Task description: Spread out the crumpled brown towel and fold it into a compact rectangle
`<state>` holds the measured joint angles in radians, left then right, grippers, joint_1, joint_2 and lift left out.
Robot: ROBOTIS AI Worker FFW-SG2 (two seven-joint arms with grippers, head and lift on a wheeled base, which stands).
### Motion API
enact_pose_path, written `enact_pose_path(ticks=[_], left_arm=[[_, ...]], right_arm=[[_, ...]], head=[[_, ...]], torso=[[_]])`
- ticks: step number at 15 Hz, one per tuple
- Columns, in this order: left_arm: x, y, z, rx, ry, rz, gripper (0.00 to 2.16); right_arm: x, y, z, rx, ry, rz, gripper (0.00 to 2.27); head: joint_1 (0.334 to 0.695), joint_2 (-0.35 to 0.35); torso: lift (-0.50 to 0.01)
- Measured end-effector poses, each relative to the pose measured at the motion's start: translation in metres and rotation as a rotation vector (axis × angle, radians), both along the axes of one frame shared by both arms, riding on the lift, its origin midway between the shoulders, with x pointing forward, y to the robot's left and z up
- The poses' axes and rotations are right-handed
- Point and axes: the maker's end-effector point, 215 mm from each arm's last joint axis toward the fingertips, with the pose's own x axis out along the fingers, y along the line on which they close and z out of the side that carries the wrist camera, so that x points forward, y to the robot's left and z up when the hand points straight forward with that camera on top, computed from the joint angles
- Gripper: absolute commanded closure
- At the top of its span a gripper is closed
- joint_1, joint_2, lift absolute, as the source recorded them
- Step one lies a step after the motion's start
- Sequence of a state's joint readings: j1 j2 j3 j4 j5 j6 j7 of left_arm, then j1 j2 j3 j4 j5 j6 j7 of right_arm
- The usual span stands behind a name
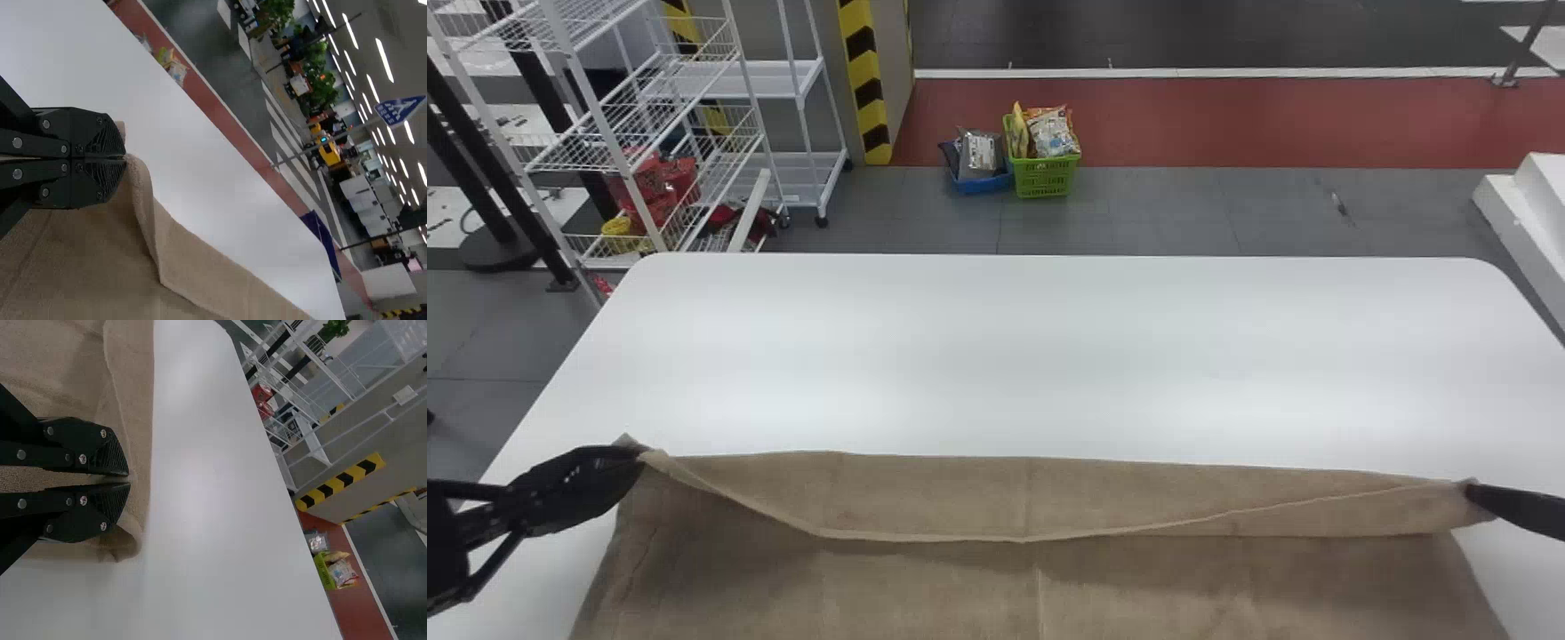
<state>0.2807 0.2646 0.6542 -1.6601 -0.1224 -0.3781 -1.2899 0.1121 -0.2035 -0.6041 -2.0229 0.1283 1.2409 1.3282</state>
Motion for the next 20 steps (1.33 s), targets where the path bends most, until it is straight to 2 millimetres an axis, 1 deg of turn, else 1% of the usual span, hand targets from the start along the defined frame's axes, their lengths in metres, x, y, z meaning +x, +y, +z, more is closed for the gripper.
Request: enact_pose_path(ticks=[2,4,7,10,14,20], left_arm=[[-0.013,-0.002,0.002,0.035,0.001,-0.056,1.74],[-0.023,-0.001,0.004,0.073,-0.009,-0.094,1.74],[-0.032,0.0,0.005,0.103,-0.02,-0.116,1.74],[-0.043,-0.006,0.006,0.127,-0.028,-0.172,1.74],[-0.055,-0.01,0.003,0.153,-0.029,-0.213,1.74],[-0.072,-0.005,-0.004,0.195,-0.026,-0.236,1.74]], right_arm=[[-0.001,-0.006,0.003,0.005,0.008,-0.017,1.02],[-0.004,-0.017,0.006,0.008,0.014,-0.041,1.02],[-0.009,-0.028,0.011,0.026,0.012,-0.066,1.02],[-0.012,-0.03,0.015,0.04,0.01,-0.069,1.02],[-0.019,-0.033,0.01,0.021,0.025,-0.073,1.02],[-0.029,-0.042,0.01,0.012,0.029,-0.094,1.02]], head=[[0.695,0.026],[0.695,0.014],[0.695,-0.001],[0.695,-0.014],[0.695,-0.026],[0.695,-0.037]], torso=[[-0.127],[-0.127],[-0.127],[-0.127],[-0.127],[-0.127]])
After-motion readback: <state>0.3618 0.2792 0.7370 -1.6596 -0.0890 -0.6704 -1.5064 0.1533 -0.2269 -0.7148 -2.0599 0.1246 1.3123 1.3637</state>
